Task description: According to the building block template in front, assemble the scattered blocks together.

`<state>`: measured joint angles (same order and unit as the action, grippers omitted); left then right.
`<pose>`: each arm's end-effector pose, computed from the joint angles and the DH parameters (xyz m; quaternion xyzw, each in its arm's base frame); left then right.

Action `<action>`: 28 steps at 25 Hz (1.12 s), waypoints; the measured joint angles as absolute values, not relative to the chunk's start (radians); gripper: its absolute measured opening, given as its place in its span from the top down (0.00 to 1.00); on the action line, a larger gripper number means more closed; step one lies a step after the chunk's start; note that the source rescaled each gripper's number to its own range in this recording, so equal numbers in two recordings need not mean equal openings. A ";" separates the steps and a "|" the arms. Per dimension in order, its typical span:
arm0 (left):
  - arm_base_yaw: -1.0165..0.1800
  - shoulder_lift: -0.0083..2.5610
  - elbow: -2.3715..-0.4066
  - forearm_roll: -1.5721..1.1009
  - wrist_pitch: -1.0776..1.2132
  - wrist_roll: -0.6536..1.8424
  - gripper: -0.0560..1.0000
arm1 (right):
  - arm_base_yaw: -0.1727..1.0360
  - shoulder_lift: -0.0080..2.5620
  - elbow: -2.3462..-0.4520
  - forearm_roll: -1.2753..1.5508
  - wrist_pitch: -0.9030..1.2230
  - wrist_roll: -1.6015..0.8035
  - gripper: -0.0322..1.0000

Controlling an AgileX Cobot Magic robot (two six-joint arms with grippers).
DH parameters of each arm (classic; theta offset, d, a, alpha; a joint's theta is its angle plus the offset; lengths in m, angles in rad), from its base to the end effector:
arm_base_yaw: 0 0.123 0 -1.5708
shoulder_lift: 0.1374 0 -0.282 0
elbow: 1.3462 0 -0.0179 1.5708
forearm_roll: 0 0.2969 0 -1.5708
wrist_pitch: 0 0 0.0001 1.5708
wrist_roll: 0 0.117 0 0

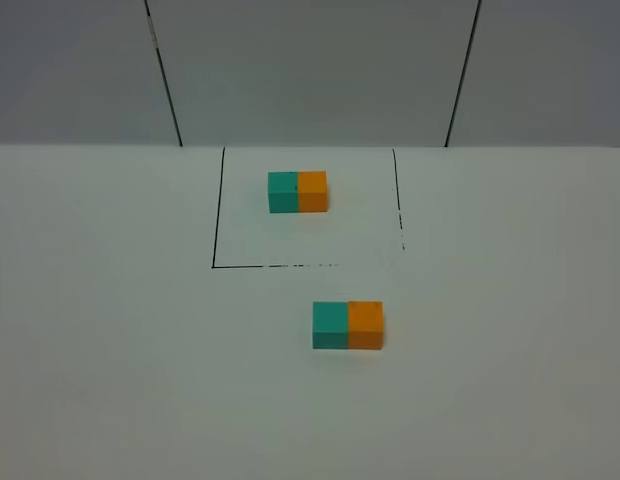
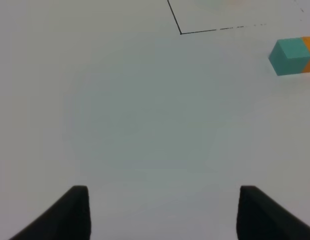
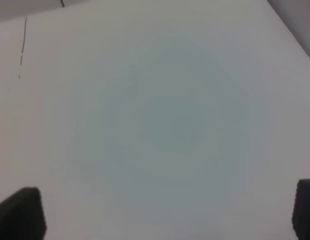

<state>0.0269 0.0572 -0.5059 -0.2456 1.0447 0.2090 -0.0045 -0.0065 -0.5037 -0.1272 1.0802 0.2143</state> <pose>0.0707 -0.0227 0.2901 0.0784 0.8522 -0.0625 0.5135 0.0589 -0.0134 0.2879 0.0966 0.8484 -0.0090 0.5203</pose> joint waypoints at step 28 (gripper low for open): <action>0.027 0.057 -0.506 -0.246 1.045 0.210 0.63 | -0.005 -0.007 -0.504 -0.123 1.078 0.217 0.06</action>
